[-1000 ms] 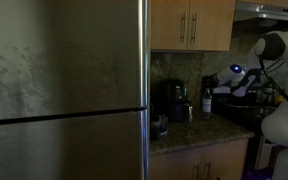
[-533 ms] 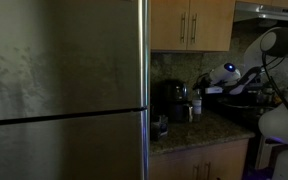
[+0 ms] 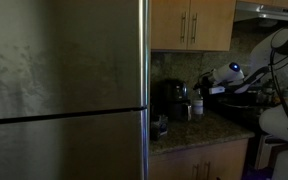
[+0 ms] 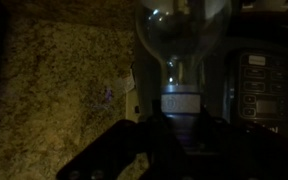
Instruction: Move the bottle from against the wall to in front of the air fryer
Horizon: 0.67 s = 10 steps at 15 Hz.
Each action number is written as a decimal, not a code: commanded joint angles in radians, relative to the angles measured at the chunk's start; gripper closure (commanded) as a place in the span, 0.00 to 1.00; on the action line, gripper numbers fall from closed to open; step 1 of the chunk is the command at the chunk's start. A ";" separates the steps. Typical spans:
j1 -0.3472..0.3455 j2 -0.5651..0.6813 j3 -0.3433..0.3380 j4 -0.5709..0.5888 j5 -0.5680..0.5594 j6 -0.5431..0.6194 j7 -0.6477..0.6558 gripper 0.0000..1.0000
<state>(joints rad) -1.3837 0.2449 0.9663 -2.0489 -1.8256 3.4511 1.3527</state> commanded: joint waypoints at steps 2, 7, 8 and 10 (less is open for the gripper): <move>-0.171 -0.034 0.100 -0.034 -0.204 0.013 0.088 0.94; -0.340 0.076 0.328 -0.022 -0.474 0.007 0.227 0.94; -0.372 0.120 0.383 -0.026 -0.535 0.006 0.249 0.94; -0.433 0.210 0.492 -0.044 -0.651 0.006 0.299 0.94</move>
<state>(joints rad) -1.7234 0.3045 1.3194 -2.0477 -2.3301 3.4574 1.6077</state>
